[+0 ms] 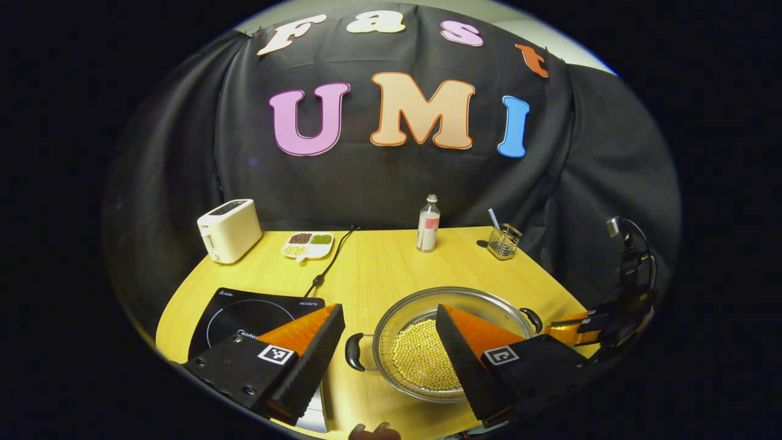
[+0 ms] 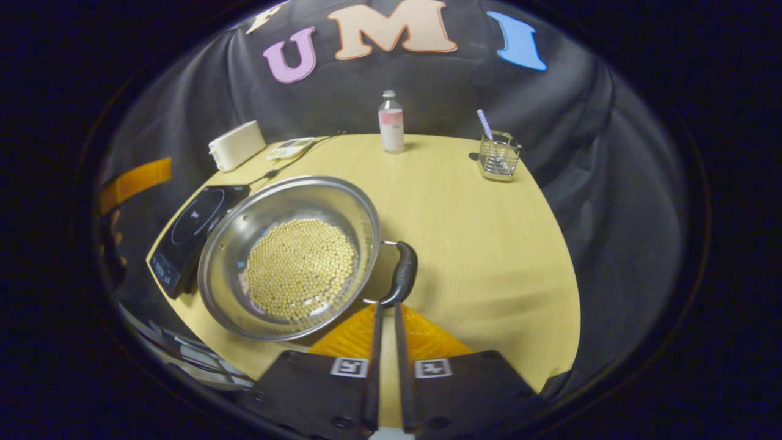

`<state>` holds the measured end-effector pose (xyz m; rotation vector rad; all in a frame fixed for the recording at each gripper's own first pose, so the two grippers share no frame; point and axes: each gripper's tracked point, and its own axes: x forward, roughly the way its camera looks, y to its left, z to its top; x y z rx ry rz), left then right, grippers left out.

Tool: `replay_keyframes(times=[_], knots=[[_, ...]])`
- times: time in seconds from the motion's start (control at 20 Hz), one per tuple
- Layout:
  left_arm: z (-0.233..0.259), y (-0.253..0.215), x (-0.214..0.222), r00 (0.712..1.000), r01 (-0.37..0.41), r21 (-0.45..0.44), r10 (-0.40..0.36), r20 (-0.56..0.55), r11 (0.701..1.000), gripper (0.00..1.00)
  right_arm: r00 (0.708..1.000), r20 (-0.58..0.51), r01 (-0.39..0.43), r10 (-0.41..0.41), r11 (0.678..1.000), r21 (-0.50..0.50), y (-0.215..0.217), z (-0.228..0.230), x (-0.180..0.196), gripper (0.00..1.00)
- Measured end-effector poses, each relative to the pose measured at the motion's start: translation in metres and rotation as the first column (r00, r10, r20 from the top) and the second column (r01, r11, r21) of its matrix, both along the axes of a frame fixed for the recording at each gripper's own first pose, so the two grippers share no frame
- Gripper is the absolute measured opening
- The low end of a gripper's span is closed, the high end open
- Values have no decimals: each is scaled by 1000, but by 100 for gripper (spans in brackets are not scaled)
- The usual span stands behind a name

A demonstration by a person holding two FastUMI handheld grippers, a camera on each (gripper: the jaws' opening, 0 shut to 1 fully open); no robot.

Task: First push the handle of the pot to place it horizontally, then grasp the pot with both hands and set it on the induction cooktop.

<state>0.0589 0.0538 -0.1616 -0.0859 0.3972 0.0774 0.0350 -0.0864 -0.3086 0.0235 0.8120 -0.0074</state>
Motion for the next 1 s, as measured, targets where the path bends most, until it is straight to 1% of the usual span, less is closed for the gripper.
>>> replay_keyframes(times=[0.05, 0.1, 0.15, 0.2, 0.35, 0.4, 0.45, 0.55, 0.6, 0.65, 0.7, 0.8, 0.85, 0.9, 1.0], knots=[[-2, 0, 1, 1000, -1, -2, 1, -3, 1000, 97, 1000, 10, 9, -9, 1000, 5, -2, 4, 3, 34], [-3, 0, 1, 1000, -1, -5, 1, -5, 1000, 100, 1000, 15, 13, -13, 1000, 7, -2, 6, 4, 34], [-5, 1, 2, 1000, -1, -3, 1, -8, 1000, 100, 1000, 18, 15, -15, 1000, 5, -4, 8, 6, 35], [-6, 1, 3, 1000, 1, -1, -1, -12, 1000, 97, 1000, 23, 14, -14, 1000, 7, -3, 8, 9, 45], [-16, 6, 6, 1000, -1, 4, 1, -27, 1000, 100, 1000, 24, 16, -17, 1000, 11, -1, 8, 16, 78], [-21, 7, 8, 999, -2, 0, 2, -36, 1000, 97, 1000, 22, 16, -16, 1000, 15, 1, 7, 17, 79], [-27, 9, 9, 999, -3, -3, 3, -46, 1000, 97, 1000, 22, 12, -12, 1000, 19, 4, 6, 19, 87], [-39, 14, 11, 998, -9, -6, 9, -69, 1000, 98, 1000, 23, 9, -9, 1000, 24, 8, 5, 24, 98], [-44, 15, 13, 997, -10, -11, 9, -78, 1000, 98, 1000, 22, 11, -11, 1000, 24, 9, 4, 27, 99], [-51, 16, 15, 996, -11, -19, 9, -87, 1000, 98, 1000, 20, 18, -19, 1000, 23, 10, 2, 30, 96], [-57, 18, 18, 995, -8, -28, 5, -98, 1000, 98, 999, 18, 27, -28, 999, 17, 8, 0, 33, 98], [-75, 20, 21, 991, -6, -48, 0, -132, 999, 98, 999, 8, 34, -34, 999, 20, 9, -5, 37, 98], [-84, 22, 23, 989, -9, -53, 1, -149, 999, 98, 999, 0, 39, -39, 999, 21, 9, -9, 39, 96], [-93, 25, 24, 986, -13, -59, 3, -169, 998, 98, 999, -8, 43, -43, 999, 24, 8, -11, 42, 98], [-108, 30, 25, 980, -24, -64, 11, -200, 998, 98, 998, -20, 53, -53, 998, 32, 9, -17, 47, 98]])
